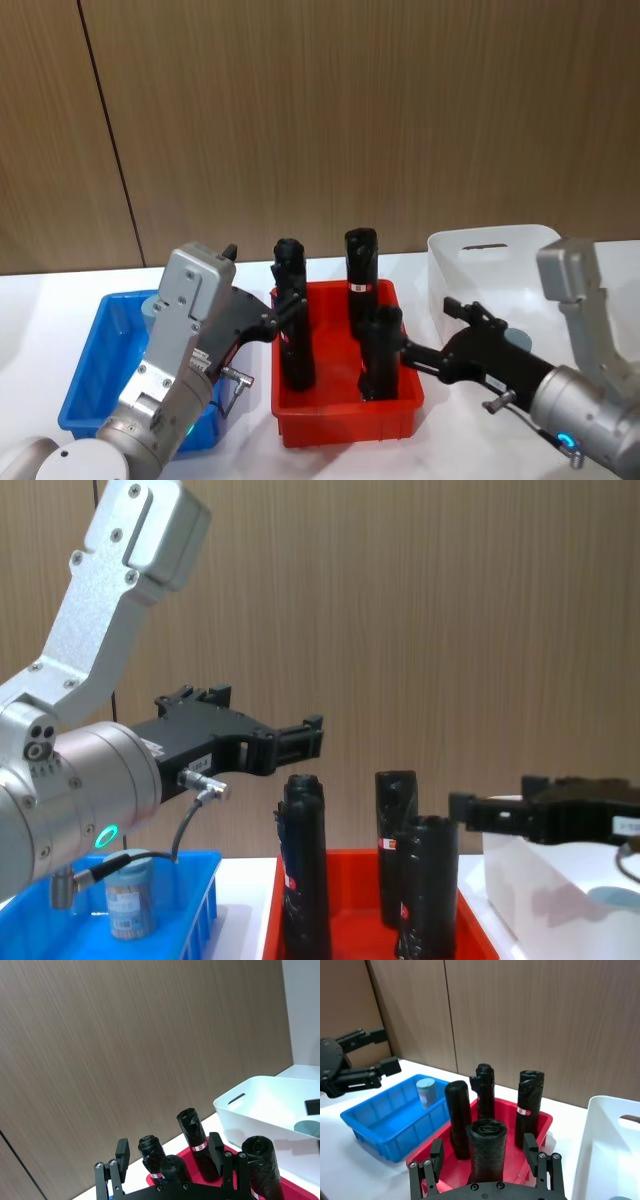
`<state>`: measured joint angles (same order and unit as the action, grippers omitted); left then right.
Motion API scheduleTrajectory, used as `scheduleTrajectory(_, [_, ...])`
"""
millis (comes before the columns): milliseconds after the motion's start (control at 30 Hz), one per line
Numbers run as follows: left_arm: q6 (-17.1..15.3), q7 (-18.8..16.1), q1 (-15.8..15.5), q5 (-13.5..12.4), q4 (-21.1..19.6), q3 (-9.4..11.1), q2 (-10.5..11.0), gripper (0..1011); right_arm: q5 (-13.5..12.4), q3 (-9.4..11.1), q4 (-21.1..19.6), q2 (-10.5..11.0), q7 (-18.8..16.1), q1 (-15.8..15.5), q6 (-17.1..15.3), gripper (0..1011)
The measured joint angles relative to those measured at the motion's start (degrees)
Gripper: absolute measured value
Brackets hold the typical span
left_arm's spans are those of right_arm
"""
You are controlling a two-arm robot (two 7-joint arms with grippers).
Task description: Pick the cotton swabs from the blue box and place them into the white box.
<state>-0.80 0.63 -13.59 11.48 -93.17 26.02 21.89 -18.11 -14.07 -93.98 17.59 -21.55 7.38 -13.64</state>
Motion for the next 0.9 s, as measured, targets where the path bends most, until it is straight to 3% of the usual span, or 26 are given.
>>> scheduleTrajectory(300, [0.00, 0.00, 0.00, 0.00, 0.00, 0.00, 0.00, 1004, 2.26, -1.11, 5.93, -1.93, -2.76, 3.91, -1.09, 1001])
scheduleTrajectory(900, [0.00, 0.00, 0.00, -0.01, 0.00, 0.00, 0.00, 1004, 6.08, -2.51, 16.65, -5.03, -4.37, 10.20, -0.33, 1002])
